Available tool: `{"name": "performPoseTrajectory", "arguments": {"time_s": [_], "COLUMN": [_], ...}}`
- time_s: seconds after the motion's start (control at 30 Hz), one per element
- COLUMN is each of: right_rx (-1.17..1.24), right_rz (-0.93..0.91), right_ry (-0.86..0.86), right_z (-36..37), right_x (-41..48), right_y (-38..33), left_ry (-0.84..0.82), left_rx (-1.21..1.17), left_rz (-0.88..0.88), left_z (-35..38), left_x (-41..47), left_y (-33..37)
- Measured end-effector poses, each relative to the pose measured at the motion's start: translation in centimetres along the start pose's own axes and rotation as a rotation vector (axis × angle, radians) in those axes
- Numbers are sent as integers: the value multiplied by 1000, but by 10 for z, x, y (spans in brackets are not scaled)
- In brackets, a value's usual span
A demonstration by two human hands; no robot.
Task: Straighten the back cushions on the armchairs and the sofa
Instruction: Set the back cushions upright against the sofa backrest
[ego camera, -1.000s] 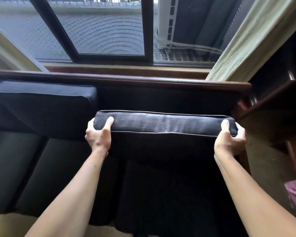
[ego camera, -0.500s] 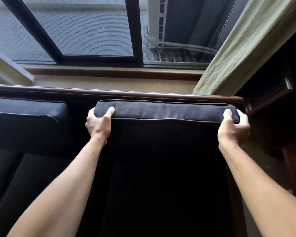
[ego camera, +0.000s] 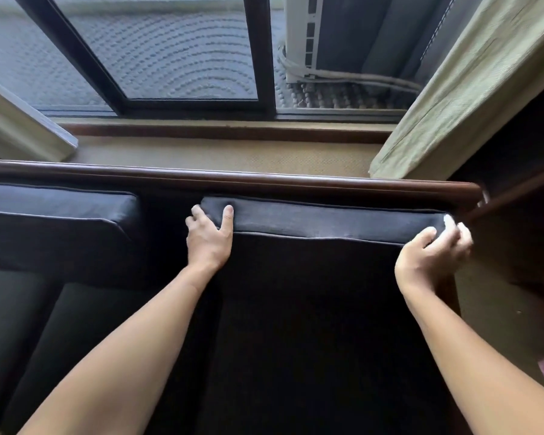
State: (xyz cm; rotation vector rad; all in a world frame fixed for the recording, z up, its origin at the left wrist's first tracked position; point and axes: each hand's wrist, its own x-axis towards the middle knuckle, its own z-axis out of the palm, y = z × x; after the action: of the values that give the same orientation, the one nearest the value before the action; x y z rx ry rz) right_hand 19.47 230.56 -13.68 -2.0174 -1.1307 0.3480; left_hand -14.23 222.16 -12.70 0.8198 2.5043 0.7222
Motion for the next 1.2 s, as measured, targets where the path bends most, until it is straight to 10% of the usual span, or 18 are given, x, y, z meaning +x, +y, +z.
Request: {"name": "performPoseTrajectory", "arguments": {"time_s": [0.4,0.73,1.2], "right_rx": [-86,-495,-729], "right_rz": [-656,-843,-941], "right_ry": [-724,-914,-781], "right_z": [53,175,234], "right_x": [-219,-413,-452], "right_y": [-166,-315,-345], "left_ry": [169,203,190], "left_rx": [8,44,-207], "left_rz": [507,87,-127], "left_z": [-138,-306,-367], "left_x": [13,194,285], "left_y": [-84,-300,-352]}}
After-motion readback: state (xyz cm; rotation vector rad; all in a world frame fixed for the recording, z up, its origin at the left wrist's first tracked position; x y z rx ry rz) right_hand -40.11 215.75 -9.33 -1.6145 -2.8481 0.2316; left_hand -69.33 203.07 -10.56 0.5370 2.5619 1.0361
